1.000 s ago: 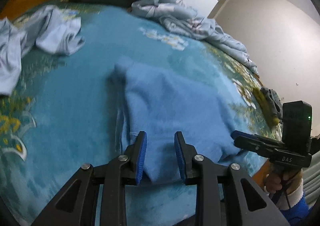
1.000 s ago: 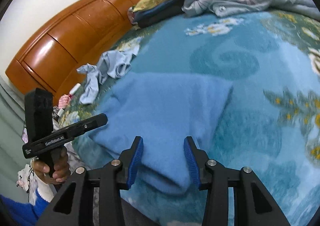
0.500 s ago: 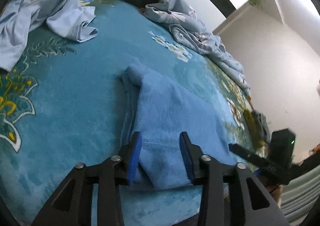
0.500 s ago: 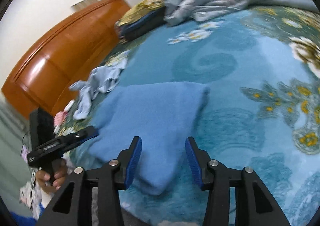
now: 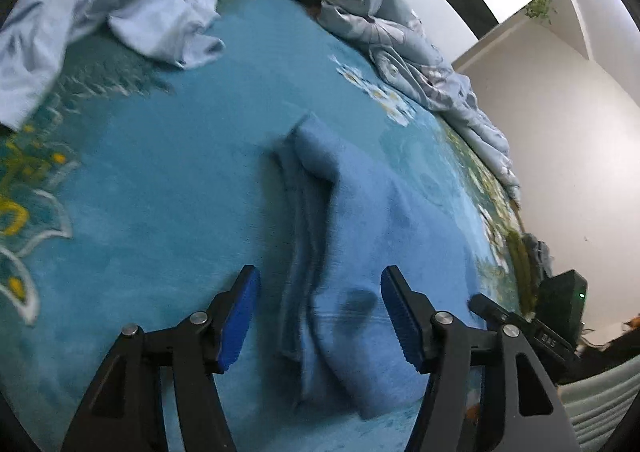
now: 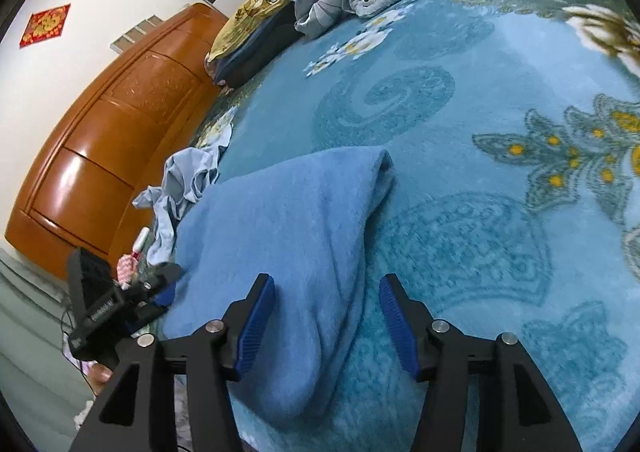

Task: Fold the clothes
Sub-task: 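Regrasp the folded blue sweater with the left gripper while the right gripper grasps it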

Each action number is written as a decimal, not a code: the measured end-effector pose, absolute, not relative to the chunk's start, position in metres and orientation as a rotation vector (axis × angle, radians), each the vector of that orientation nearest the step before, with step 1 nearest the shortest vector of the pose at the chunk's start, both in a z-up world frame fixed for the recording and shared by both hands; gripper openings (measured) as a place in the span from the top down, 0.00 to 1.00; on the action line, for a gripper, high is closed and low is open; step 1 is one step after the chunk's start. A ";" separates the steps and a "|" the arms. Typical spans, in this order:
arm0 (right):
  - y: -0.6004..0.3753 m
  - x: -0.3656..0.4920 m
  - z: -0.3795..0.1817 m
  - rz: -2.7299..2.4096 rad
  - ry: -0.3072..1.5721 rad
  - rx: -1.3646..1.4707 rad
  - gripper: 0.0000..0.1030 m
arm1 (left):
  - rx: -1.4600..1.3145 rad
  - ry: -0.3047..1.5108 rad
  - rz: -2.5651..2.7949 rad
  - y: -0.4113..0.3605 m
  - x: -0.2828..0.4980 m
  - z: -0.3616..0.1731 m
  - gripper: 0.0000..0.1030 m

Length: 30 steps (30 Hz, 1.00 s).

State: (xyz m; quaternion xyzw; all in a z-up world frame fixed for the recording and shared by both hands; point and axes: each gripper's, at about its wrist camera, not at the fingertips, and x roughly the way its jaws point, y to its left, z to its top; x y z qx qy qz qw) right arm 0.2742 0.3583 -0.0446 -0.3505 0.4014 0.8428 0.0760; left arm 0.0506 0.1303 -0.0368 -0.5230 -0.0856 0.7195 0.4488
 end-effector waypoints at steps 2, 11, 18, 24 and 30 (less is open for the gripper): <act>0.359 0.270 -0.045 2.530 1.222 -1.043 0.41 | -1.286 -0.211 1.753 0.137 0.052 -0.038 0.38; 0.349 0.253 -0.045 2.573 1.220 -1.042 0.40 | -1.291 -0.262 1.670 0.148 0.051 -0.044 0.39; 0.345 0.260 -0.046 2.582 1.269 -1.034 0.65 | -1.310 -0.283 1.681 0.143 0.054 -0.047 0.74; 0.349 0.266 -0.036 2.582 1.297 -1.007 0.84 | -1.270 -0.264 1.704 0.137 0.067 -0.032 0.86; 0.346 0.288 -0.018 2.614 1.229 -1.014 0.84 | -1.223 -0.222 1.676 0.139 0.096 -0.013 0.86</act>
